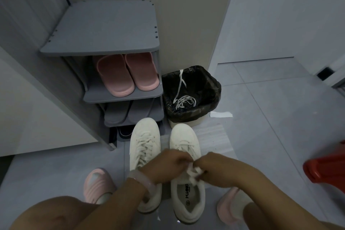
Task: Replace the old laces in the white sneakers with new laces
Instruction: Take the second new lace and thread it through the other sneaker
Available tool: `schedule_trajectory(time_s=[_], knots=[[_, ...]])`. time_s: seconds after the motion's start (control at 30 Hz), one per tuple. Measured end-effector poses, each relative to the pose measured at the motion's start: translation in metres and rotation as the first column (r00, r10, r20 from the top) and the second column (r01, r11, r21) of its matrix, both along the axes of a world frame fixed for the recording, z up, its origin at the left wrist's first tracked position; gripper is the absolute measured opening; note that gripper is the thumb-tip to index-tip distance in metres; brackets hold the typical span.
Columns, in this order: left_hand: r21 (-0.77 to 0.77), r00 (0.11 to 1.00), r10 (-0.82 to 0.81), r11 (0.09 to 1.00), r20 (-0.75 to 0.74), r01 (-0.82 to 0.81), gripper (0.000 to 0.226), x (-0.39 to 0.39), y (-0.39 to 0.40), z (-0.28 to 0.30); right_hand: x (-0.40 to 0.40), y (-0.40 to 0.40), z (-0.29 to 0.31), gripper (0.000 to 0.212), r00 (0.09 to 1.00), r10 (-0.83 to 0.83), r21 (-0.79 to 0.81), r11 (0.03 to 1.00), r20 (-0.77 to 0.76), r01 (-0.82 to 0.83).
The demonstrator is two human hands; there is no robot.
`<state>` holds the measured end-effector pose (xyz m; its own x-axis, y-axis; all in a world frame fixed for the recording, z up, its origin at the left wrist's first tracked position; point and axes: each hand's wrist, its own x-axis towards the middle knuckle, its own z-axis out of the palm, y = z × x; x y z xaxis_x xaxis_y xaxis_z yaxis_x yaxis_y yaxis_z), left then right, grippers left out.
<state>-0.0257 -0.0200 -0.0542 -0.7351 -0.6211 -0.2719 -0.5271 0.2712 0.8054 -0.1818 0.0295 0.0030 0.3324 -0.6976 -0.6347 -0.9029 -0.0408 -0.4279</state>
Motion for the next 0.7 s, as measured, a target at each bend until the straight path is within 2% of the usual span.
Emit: schedule_trajectory(time_s=[0.07,0.17,0.23,0.3,0.33,0.4,0.47,0.5,0.53,0.6,0.63,0.7], knots=[[-0.099,0.984,0.175,0.979,-0.027,-0.177,0.026,0.002,-0.011,0.003,0.001,0.005,-0.002,0.026,0.999,0.034,0.058,0.998,-0.041,-0.031],[-0.241,0.931,0.359,0.9,-0.06,-0.363,0.026,-0.001,-0.021,0.0,0.003,0.0,0.004,0.018,0.999,0.019,0.022,1.0,0.044,-0.02],[-0.264,0.963,0.27,0.929,0.006,-0.259,0.031,-0.005,-0.021,-0.001,-0.001,-0.008,0.014,0.012,0.983,-0.072,-0.072,0.994,0.168,0.085],[-0.323,0.996,0.079,0.944,0.031,-0.065,0.028,-0.01,-0.02,-0.009,-0.007,-0.016,0.026,0.021,0.912,-0.221,-0.174,0.94,0.346,0.294],[-0.362,0.996,0.036,0.932,0.081,-0.004,0.024,-0.014,-0.018,-0.009,-0.011,-0.019,0.032,0.021,0.866,-0.275,-0.22,0.894,0.418,0.39],[-0.43,0.976,0.091,0.903,0.2,0.005,0.023,-0.021,-0.018,-0.006,-0.019,-0.025,0.041,0.018,0.816,-0.33,-0.313,0.804,0.474,0.506],[-0.47,0.971,0.187,0.877,0.147,-0.098,0.027,-0.025,-0.019,-0.002,-0.022,-0.029,0.045,0.018,0.795,-0.354,-0.359,0.75,0.493,0.556],[-0.421,0.98,0.191,0.895,0.06,-0.148,0.028,-0.027,-0.02,0.003,-0.022,-0.03,0.045,0.018,0.789,-0.357,-0.368,0.737,0.5,0.567],[-0.309,0.984,0.175,0.935,-0.023,-0.173,0.028,-0.03,-0.02,0.01,-0.022,-0.032,0.044,0.018,0.785,-0.359,-0.375,0.728,0.505,0.574],[-0.036,0.983,0.154,0.987,-0.096,-0.158,0.028,-0.035,-0.021,0.025,-0.022,-0.036,0.04,0.024,0.787,-0.369,-0.39,0.715,0.494,0.58],[0.051,0.976,0.182,0.983,-0.122,-0.177,0.028,-0.037,-0.023,0.034,-0.024,-0.037,0.037,0.031,0.806,-0.391,-0.4,0.719,0.445,0.569],[0.136,0.923,0.319,0.946,-0.216,-0.295,0.027,-0.04,-0.027,0.052,-0.03,-0.037,0.032,0.053,0.892,-0.427,-0.474,0.761,0.149,0.444]])
